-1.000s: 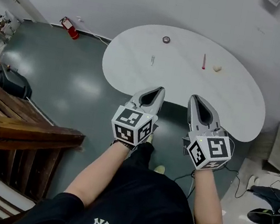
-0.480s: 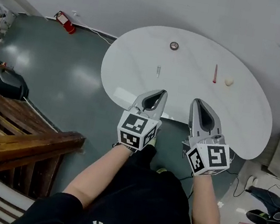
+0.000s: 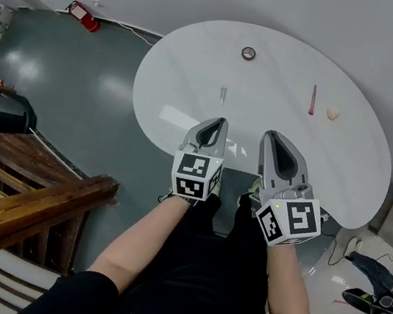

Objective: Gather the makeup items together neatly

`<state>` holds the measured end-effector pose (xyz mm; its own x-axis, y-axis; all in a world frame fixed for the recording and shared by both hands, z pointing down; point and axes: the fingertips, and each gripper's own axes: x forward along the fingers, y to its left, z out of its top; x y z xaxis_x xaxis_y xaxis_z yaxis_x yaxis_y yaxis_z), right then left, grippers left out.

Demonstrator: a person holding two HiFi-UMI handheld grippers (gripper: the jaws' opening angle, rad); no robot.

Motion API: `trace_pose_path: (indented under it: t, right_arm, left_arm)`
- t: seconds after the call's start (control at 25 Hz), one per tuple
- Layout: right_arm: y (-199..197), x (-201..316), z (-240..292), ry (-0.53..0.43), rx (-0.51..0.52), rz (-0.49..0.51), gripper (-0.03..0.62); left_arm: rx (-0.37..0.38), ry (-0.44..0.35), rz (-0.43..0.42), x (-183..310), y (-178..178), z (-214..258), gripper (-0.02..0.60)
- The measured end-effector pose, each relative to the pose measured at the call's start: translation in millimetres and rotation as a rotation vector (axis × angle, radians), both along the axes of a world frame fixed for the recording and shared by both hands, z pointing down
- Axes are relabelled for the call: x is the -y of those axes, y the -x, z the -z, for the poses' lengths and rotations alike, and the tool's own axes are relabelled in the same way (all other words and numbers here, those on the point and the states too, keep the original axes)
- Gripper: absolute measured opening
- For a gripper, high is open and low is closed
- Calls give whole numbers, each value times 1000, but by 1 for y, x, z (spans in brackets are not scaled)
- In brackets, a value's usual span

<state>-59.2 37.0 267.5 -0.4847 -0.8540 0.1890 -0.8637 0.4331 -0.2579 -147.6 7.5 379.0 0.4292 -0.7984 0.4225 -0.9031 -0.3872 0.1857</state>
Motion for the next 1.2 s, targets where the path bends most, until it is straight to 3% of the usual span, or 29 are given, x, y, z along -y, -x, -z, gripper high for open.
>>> trace_pose_path:
  t: [0.32,0.56,0.8,1.2]
  right_arm:
    - [-7,42,-37,43,7,98,18]
    - [-13,75,-63,90,16,151,18]
    - [-11,92,-79,119,18,154,18]
    - [-14,97,-91,145,29,135,18]
  left_arm:
    - [83,87,143,45,9,-72,11]
    - [127,156,204,65,11,-114,18]
    - [161,201,224,78,20,-140,58]
    - [212,269,238,83,23,-167,58]
